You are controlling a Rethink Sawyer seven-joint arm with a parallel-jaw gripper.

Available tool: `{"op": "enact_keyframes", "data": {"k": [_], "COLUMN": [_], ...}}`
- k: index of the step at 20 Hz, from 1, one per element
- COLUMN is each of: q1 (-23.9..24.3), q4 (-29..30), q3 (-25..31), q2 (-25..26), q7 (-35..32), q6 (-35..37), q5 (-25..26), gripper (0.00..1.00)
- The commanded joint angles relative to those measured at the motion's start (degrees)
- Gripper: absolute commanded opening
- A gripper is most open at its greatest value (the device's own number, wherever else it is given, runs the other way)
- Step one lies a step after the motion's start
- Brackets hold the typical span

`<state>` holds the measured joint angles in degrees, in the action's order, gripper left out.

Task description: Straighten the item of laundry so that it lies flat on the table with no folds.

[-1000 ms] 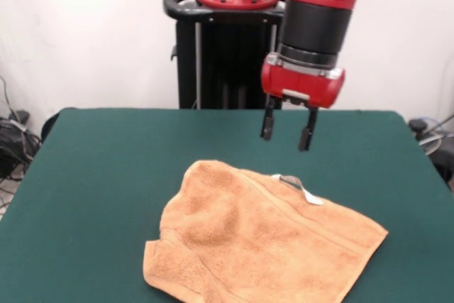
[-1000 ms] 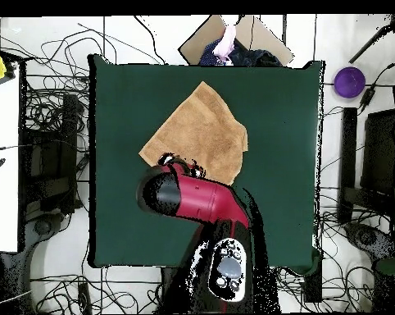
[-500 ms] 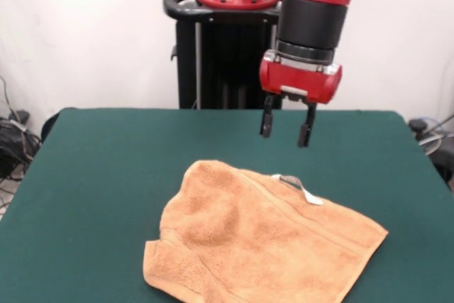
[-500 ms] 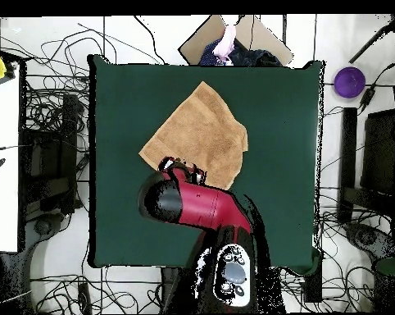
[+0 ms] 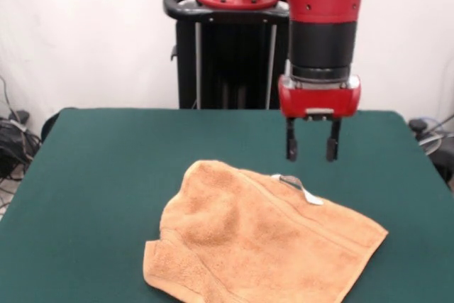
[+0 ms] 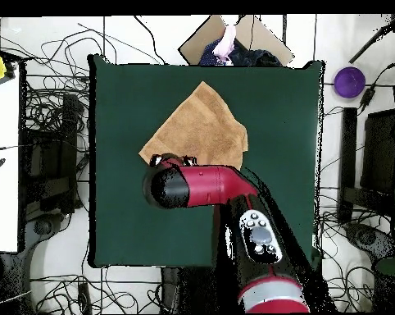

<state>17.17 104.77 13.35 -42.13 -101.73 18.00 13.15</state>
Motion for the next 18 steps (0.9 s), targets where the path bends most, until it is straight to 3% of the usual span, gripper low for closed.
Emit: {"op": "enact_keyframes", "data": {"k": [1, 10, 14, 18], "q1": [6.41, 4.68, 7.73, 11.20], "q4": [-6.34, -9.59, -9.01, -5.52], "q3": [22.98, 21.79, 26.29, 25.67], "q2": [3.80, 0.51, 2.24, 3.97], "q7": [31.36, 35.32, 44.39, 42.92], "q6": [15.64, 20.06, 22.91, 18.94], "q5": [10.35, 11.65, 10.60, 11.74], "gripper": [1.00, 1.00, 1.00, 1.00]}}
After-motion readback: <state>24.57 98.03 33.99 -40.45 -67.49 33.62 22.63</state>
